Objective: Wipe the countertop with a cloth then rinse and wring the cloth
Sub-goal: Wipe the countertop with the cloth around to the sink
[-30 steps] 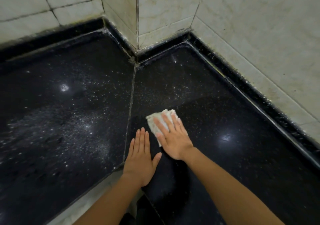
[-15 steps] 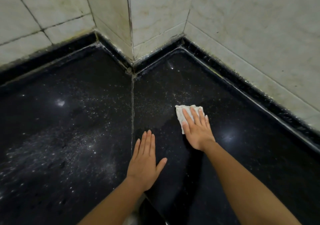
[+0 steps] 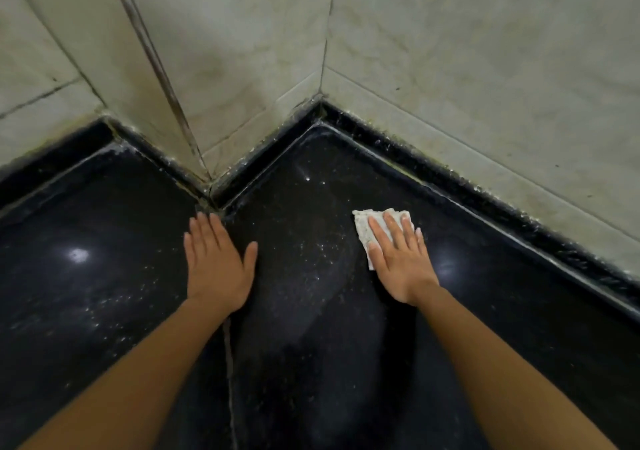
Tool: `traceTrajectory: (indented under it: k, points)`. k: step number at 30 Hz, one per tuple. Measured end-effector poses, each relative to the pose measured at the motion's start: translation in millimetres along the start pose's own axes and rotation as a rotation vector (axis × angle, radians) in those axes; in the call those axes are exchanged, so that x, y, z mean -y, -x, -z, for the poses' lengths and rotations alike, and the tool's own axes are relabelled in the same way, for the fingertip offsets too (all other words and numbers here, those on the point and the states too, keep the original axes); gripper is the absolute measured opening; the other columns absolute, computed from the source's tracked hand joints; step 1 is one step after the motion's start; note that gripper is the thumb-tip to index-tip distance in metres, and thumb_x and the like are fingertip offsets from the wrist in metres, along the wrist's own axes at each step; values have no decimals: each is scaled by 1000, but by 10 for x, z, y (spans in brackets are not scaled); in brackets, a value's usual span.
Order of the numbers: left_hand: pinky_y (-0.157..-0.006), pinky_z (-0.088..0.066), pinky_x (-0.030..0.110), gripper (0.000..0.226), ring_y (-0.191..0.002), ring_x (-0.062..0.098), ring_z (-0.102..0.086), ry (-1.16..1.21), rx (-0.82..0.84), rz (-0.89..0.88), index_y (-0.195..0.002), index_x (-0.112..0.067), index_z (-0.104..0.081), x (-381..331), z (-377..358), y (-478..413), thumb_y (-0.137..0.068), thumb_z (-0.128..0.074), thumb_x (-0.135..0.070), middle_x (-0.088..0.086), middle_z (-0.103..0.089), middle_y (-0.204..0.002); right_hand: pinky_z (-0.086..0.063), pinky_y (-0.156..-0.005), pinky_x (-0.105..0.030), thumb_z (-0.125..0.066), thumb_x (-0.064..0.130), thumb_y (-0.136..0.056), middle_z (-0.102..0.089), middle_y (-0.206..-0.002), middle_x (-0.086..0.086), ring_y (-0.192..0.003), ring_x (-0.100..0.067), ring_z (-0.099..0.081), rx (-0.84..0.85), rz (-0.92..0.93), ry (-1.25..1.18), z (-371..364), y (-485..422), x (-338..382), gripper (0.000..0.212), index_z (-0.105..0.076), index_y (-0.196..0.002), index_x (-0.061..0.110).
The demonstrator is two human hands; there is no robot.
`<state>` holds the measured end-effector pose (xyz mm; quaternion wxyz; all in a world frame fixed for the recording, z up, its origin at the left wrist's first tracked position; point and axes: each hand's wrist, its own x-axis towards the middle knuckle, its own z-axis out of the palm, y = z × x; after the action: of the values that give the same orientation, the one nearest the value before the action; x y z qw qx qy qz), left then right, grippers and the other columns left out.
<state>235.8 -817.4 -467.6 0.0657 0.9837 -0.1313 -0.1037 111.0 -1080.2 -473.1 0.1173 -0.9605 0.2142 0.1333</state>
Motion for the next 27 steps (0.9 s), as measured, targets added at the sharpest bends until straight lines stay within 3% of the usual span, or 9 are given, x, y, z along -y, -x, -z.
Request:
traceTrajectory:
  k: [9, 12, 15, 19, 22, 27]
  points:
    - [-117, 10, 42, 81, -145, 30, 10, -97, 82, 15, -147, 4, 7, 277, 90, -514, -95, -9, -56, 21, 7, -157, 22, -112, -28, 7, 63, -88, 25, -155, 16, -141, -12, 33, -11, 17, 29, -115, 388, -273, 62, 12, -147, 44]
    - [-117, 9, 42, 82, -146, 31, 7, -131, 85, 0, -148, 4, 5, 304, 110, -546, -94, -9, -57, 21, 5, -157, 14, -116, -33, 5, 63, -88, 25, -155, 13, -143, -16, 28, -68, -178, 21, -86, 457, -564, 63, 12, -148, 44]
    - [-117, 9, 41, 83, -146, 30, 7, -145, 110, -3, -148, 4, 6, 300, 133, -552, -93, -8, -57, 21, 6, -157, 5, -120, -42, -12, 52, -99, 13, -161, 2, -147, -24, 17, -109, -424, -70, 0, 281, -669, 58, 4, -152, 36]
    - [-117, 9, 40, 83, -145, 30, 10, -127, 128, 7, -147, 4, 8, 295, 130, -564, -93, -7, -57, 21, 10, -157, 11, -117, -44, -13, 47, -101, 14, -161, -8, -146, -32, 17, -115, -614, -178, 94, -141, -377, 60, 7, -154, 26]
    - [-117, 9, 40, 83, -145, 30, 11, -113, 121, 8, -147, 3, 9, 292, 109, -574, -93, -7, -57, 21, 11, -157, 14, -116, -45, -10, 48, -101, 17, -160, -10, -145, -35, 20, -98, -556, -153, 114, -464, -67, 61, 11, -153, 24]
    - [-117, 9, 40, 84, -145, 30, 12, -101, 117, 15, -147, 3, 9, 296, 85, -588, -91, -6, -58, 21, 11, -156, 18, -113, -41, -7, 48, -101, 22, -159, -7, -144, -33, 23, -49, -309, -115, 157, -891, 581, 59, 16, -152, 26]
